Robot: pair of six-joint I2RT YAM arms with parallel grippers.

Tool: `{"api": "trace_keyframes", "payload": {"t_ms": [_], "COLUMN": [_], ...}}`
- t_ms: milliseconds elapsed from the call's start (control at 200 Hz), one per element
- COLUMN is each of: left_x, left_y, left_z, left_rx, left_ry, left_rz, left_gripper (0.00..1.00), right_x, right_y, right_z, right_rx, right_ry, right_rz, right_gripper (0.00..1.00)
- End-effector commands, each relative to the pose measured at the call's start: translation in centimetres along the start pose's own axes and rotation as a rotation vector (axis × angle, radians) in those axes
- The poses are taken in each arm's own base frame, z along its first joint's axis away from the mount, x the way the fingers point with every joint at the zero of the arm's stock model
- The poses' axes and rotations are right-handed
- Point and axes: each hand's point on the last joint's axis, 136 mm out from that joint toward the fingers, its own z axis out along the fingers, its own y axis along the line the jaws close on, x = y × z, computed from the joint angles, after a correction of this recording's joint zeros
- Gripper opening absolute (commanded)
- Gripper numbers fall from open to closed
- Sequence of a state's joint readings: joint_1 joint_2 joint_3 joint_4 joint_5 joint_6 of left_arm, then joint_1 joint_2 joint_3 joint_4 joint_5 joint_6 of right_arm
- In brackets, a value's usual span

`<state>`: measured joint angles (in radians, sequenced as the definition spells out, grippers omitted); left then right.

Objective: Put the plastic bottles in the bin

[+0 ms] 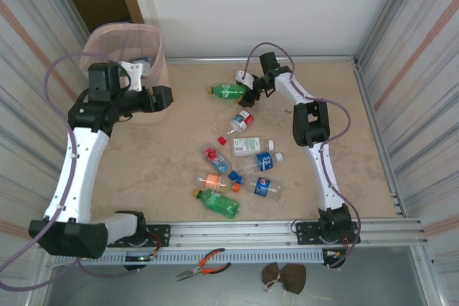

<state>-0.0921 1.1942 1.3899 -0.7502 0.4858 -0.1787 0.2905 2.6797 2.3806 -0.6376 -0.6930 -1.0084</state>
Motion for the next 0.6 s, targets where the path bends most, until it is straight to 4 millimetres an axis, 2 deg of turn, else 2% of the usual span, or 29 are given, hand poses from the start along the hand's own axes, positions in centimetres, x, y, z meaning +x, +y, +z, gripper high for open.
{"api": "trace_keyframes", "payload": {"t_ms": [0,120,250,491,591], "left_x": [0.1,0.0,-0.5,-1.2,-1.5], "left_y": [-0.4,-0.7,-1.5,-2.9,-3.3], "left_z": [-0.7,-0.9,-1.0,-0.9,-0.7], "left_rx": [-0.004,0.010,0.055,0.149,0.185], "left_ry": [-0.020,-0.031,-0.066,-0.120,-0.149], "left_rz": [0.017,0.020,0.030,0.025,0.011], "left_gripper": [0.71,0.70,0.70,0.69,0.70], "right_x": [-0.1,-1.0,-3.3,-8.9,-11.1], "right_y": [-0.1,-0.7,-1.4,-3.1,-2.9], "right_z": [0.3,-0.3,-1.7,-6.7,-9.0], "right_rx": [0.002,0.021,0.045,0.150,0.189], "right_ry": [0.007,-0.017,-0.072,-0.168,-0.211], "right_rz": [-0.021,0.001,0.028,0.082,0.120], "right_gripper": [0.71,0.61,0.57,0.54,0.54]}}
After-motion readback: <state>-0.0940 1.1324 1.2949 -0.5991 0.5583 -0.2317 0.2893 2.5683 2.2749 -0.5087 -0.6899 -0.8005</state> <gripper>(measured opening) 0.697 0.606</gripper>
